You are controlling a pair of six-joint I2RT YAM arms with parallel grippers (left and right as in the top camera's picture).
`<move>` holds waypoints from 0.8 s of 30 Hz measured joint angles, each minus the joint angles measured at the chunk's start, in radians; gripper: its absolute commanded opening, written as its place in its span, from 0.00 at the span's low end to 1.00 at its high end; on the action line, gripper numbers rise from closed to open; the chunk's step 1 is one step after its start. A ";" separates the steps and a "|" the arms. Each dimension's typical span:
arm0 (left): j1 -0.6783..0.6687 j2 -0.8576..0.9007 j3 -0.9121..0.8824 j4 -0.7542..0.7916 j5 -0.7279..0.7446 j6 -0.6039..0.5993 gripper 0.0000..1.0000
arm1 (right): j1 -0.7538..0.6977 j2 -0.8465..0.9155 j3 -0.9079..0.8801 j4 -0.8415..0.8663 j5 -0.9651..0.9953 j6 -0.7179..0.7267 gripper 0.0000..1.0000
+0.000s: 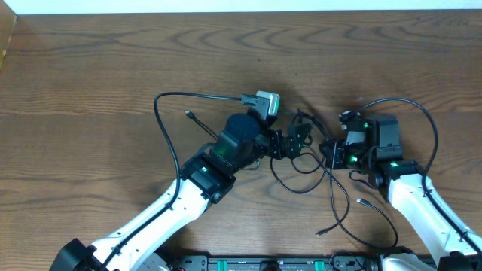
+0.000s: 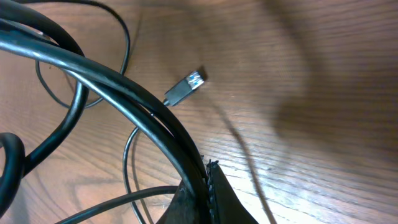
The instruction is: Untangle cables
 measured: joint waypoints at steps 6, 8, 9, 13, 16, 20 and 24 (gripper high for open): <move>-0.023 0.078 0.000 0.000 -0.032 -0.024 0.59 | 0.037 -0.011 0.000 0.004 0.009 0.000 0.01; -0.045 0.129 0.000 0.014 -0.035 -0.024 0.20 | 0.039 -0.024 0.000 0.003 0.010 0.000 0.01; -0.055 0.152 0.000 0.017 -0.035 -0.027 0.08 | 0.039 -0.033 0.000 0.003 0.010 0.000 0.01; -0.073 0.195 0.000 0.033 -0.041 -0.024 0.08 | 0.039 -0.068 0.000 -0.005 0.018 -0.011 0.01; -0.056 0.189 0.000 0.038 -0.042 -0.021 0.08 | 0.029 -0.108 0.000 -0.039 0.025 -0.021 0.01; 0.006 0.168 0.000 0.028 -0.026 -0.020 0.08 | -0.025 -0.196 0.000 -0.161 0.070 -0.014 0.01; 0.064 0.147 0.000 0.004 0.013 -0.019 0.08 | -0.090 -0.299 0.003 -0.297 0.192 0.045 0.01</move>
